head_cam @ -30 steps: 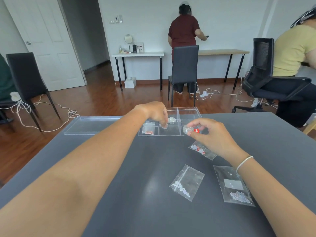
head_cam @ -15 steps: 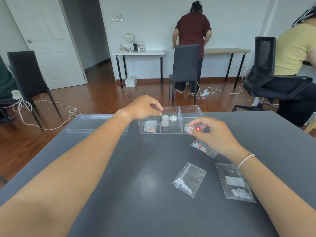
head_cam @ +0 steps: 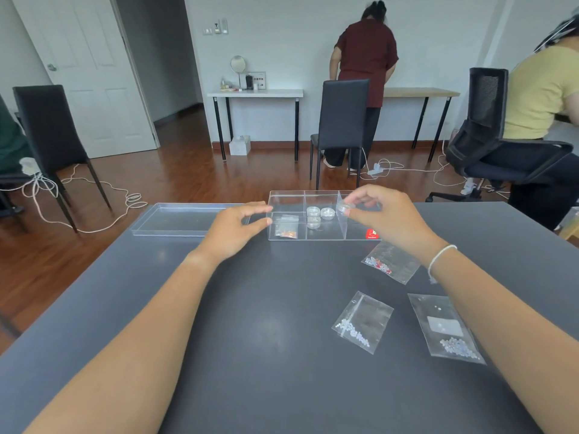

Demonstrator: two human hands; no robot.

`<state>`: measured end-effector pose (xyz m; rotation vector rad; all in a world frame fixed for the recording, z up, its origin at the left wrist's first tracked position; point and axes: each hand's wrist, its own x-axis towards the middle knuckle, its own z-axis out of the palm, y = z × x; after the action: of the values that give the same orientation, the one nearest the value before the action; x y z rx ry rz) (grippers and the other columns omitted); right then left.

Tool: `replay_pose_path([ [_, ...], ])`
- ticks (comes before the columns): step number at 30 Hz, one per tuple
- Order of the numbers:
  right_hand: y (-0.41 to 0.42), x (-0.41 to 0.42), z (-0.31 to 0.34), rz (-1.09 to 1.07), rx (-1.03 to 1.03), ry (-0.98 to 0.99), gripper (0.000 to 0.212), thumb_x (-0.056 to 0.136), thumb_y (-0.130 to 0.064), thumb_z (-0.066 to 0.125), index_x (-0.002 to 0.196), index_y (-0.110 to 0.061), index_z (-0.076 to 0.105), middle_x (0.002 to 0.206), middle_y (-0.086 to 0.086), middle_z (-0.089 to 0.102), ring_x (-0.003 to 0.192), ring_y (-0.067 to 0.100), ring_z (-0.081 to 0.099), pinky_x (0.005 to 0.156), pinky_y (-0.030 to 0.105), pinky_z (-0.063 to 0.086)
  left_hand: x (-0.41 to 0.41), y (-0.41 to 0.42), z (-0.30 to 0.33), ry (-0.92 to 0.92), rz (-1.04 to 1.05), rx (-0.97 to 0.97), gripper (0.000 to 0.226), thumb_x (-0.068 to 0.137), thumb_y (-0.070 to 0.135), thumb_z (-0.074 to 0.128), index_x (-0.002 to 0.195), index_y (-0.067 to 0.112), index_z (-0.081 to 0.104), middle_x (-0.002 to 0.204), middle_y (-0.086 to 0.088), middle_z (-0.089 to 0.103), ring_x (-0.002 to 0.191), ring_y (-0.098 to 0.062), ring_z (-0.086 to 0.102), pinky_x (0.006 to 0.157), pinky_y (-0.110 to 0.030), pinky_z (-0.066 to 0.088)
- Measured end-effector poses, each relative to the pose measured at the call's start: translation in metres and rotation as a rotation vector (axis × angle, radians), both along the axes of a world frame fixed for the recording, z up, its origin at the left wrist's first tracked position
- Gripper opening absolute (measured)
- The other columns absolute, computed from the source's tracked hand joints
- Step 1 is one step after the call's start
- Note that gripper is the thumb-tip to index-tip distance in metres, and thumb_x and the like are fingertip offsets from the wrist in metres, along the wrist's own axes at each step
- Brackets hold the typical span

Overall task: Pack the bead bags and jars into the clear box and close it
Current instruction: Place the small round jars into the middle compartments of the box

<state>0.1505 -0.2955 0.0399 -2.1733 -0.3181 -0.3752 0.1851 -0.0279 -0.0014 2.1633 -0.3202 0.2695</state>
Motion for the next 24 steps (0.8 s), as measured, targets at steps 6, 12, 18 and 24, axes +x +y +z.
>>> replay_pose_path([
  [6,0.011,0.034,0.013,-0.02,-0.252,0.124,0.004,0.077,-0.026,0.066,0.08,-0.025,0.065,0.091,-0.006,0.066,0.097,0.018,0.059,0.101,0.049,0.037,0.003,-0.001,-0.003,-0.062,-0.008,0.036,0.027,0.082,0.029,0.063,0.109,0.029,0.065,0.128,0.006,0.058,0.11,0.005,0.044,0.098,-0.016,0.028],
  [12,0.018,0.053,0.022,0.002,-0.461,0.207,0.011,0.076,-0.027,0.068,0.084,-0.02,0.067,0.093,-0.006,0.064,0.101,0.021,0.057,0.101,0.051,0.035,0.003,-0.004,-0.002,-0.082,-0.006,0.039,0.026,0.082,0.027,0.064,0.107,0.028,0.065,0.132,0.005,0.055,0.116,-0.002,0.046,0.102,-0.023,0.032],
  [18,0.022,0.064,0.025,0.07,-0.604,0.235,0.005,0.075,-0.022,0.07,0.08,-0.019,0.068,0.084,-0.009,0.065,0.087,0.018,0.055,0.098,0.046,0.037,0.001,-0.004,-0.002,-0.078,-0.003,0.032,0.028,0.081,0.026,0.065,0.108,0.029,0.065,0.132,0.006,0.055,0.11,0.003,0.044,0.1,-0.021,0.031],
  [24,0.025,0.071,0.022,0.173,-0.627,0.312,0.008,0.075,-0.015,0.07,0.082,-0.014,0.068,0.078,-0.011,0.062,0.076,0.008,0.055,0.077,0.03,0.043,0.0,-0.005,-0.003,-0.08,0.006,0.02,0.028,0.081,0.024,0.065,0.108,0.028,0.065,0.131,0.005,0.056,0.115,-0.003,0.046,0.104,-0.026,0.032],
])
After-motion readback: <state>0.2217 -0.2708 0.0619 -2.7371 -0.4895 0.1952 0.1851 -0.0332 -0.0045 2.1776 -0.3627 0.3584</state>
